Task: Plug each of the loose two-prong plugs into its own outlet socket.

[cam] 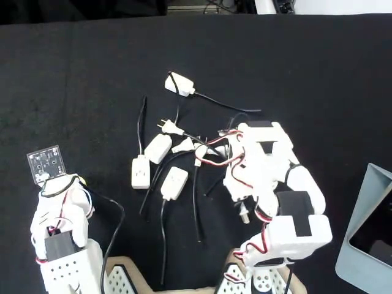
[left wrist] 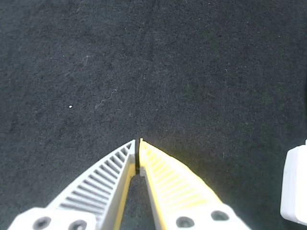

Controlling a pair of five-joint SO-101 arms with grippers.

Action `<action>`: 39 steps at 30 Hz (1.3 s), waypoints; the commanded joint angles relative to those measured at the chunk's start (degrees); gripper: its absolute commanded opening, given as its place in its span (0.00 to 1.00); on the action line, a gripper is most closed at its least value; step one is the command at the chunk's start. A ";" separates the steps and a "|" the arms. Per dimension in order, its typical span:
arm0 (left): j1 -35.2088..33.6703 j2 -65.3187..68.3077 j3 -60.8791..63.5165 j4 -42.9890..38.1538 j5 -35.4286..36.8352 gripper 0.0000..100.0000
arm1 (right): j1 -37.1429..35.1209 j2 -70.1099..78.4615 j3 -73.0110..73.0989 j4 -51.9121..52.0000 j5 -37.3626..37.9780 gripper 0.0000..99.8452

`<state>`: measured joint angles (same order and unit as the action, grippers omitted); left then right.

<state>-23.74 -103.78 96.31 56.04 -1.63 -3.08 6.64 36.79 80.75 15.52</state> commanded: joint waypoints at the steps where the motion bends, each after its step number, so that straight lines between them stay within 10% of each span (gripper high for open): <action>1: 0.22 -0.44 1.01 -1.14 -0.53 0.03 | 0.09 0.13 -1.36 -1.41 -0.62 0.02; 24: 0.31 -0.53 -0.84 -2.02 -0.44 0.03 | -5.89 -44.70 -0.13 2.99 -4.75 0.01; 39: 8.92 1.85 -10.77 -0.35 -8.44 0.03 | -22.15 -52.44 17.45 -38.51 -18.20 0.01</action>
<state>-17.67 -103.78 90.77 55.52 -9.45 -22.86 -44.26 53.32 51.56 -1.80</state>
